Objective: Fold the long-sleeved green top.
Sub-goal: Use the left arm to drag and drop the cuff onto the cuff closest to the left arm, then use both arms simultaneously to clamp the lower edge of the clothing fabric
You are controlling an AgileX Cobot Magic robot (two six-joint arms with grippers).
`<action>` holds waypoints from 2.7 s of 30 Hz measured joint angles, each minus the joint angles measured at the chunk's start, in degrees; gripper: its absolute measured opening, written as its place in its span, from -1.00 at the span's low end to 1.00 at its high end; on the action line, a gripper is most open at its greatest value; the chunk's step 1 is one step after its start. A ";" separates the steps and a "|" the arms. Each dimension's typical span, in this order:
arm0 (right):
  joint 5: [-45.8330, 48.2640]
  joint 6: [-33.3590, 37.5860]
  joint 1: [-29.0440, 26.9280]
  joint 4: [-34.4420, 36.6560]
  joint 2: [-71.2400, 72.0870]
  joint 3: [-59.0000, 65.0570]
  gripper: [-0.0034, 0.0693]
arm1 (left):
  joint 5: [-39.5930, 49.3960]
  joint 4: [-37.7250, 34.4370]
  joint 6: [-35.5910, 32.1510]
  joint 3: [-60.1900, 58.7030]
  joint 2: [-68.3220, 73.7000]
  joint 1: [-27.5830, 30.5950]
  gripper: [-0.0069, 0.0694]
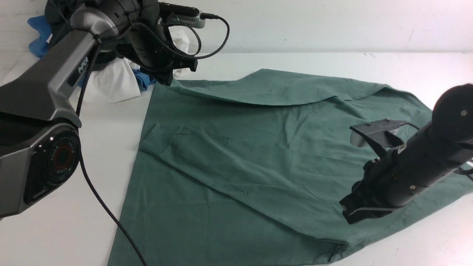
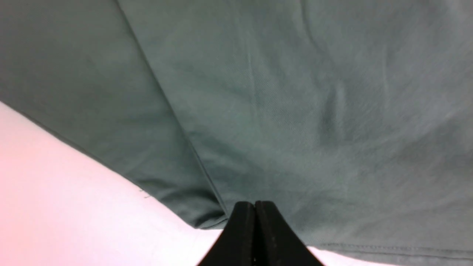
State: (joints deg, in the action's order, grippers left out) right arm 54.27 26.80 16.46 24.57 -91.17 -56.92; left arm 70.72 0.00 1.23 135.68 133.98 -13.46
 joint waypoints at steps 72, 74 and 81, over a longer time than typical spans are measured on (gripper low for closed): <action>6.93 11.24 0.00 0.41 7.14 0.00 -0.94 | -29.39 7.93 -37.11 -93.81 -46.97 -14.27 -0.81; 6.49 12.44 0.00 -2.35 7.14 0.00 -0.94 | -29.46 10.13 -33.79 -93.81 -50.35 -14.27 -0.83; 4.04 9.67 0.00 -12.38 7.14 0.00 -0.94 | -29.40 15.72 -23.75 -93.81 -56.73 -11.71 -0.83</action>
State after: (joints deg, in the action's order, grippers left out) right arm 58.31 36.47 16.46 12.19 -84.03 -56.92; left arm 41.32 15.72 -22.52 41.87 77.25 -25.17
